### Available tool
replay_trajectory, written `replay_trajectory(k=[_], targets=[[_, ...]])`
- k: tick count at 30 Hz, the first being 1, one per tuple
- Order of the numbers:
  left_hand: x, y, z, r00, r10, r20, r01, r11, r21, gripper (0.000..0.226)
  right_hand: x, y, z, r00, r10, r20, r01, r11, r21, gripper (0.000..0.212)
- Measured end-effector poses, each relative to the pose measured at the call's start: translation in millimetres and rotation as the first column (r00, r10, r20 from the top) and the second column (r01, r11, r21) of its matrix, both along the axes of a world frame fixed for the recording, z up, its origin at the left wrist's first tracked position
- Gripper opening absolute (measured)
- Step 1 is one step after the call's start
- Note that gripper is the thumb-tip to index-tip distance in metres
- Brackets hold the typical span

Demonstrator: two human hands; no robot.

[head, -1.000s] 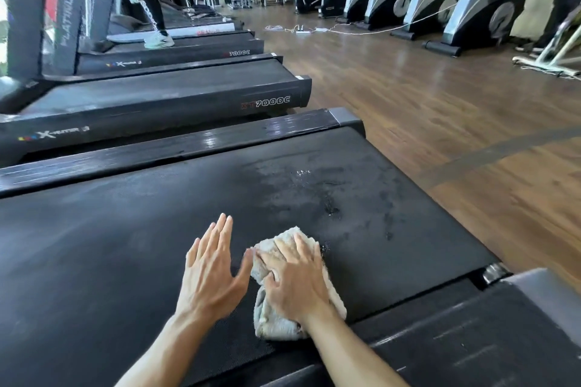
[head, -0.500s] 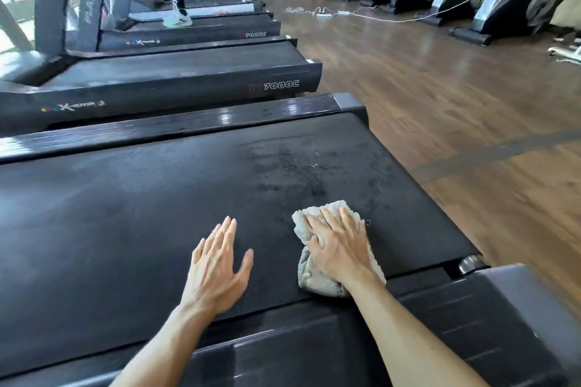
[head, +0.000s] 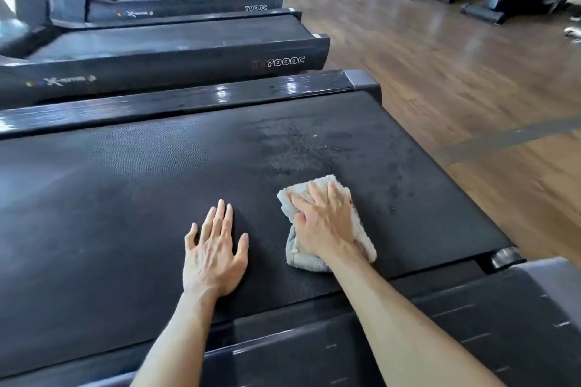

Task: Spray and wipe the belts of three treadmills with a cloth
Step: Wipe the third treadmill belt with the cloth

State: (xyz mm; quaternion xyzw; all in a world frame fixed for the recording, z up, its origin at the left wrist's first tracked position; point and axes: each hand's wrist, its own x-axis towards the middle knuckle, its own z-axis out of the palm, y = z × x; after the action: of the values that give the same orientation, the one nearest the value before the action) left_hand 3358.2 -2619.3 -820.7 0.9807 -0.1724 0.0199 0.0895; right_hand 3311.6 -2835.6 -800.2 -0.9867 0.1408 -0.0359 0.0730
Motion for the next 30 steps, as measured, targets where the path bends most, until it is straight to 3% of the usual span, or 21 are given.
replay_trajectory(k=[3,5,9,13,17,19,23,27,30], targets=[[-0.7,1.5,-0.5,1.0,-0.002,-0.007,0.002,1.0,-0.003,0.087,-24.5,20.5,1.0,0.982,0.189,-0.012,-0.188,0.979,0.074,0.073],[-1.7,1.5,0.5,1.0,-0.009,0.006,0.009,1.0,-0.021,0.087,-53.6,8.3,-2.7,0.977,0.211,0.021,-0.212,0.97,0.122,0.068],[-0.9,0.3,0.0,1.0,-0.015,0.003,0.015,1.0,-0.016,0.086,-52.8,-39.5,-11.3,0.998,0.041,0.057,-0.045,0.997,0.065,0.055],[-0.5,0.1,1.0,1.0,-0.016,-0.01,0.016,1.0,-0.003,0.086,4.6,-18.1,2.5,0.998,-0.037,0.053,0.036,0.999,0.008,0.06],[-1.1,-0.1,0.4,1.0,-0.017,-0.002,0.017,1.0,-0.008,0.086,-0.9,14.8,3.6,0.983,0.181,-0.039,-0.176,0.98,0.092,0.064],[-1.7,0.9,-0.4,1.0,-0.018,0.003,0.018,1.0,-0.02,0.085,-35.2,9.6,2.3,0.965,0.263,-0.005,-0.259,0.954,0.151,0.071],[-0.3,1.5,-2.6,1.0,-0.015,0.009,0.015,1.0,-0.012,0.083,-61.2,-39.8,-8.8,0.985,0.131,0.111,-0.14,0.987,0.081,0.053],[-0.8,0.9,-2.3,1.0,-0.005,0.007,0.005,1.0,-0.005,0.083,3.1,-35.1,3.2,0.989,-0.101,0.104,0.095,0.994,0.06,0.034],[0.4,-0.2,-0.8,1.0,-0.011,0.0,0.011,1.0,-0.005,0.084,27.1,6.4,7.8,0.996,-0.017,0.092,0.012,0.998,0.063,0.036]])
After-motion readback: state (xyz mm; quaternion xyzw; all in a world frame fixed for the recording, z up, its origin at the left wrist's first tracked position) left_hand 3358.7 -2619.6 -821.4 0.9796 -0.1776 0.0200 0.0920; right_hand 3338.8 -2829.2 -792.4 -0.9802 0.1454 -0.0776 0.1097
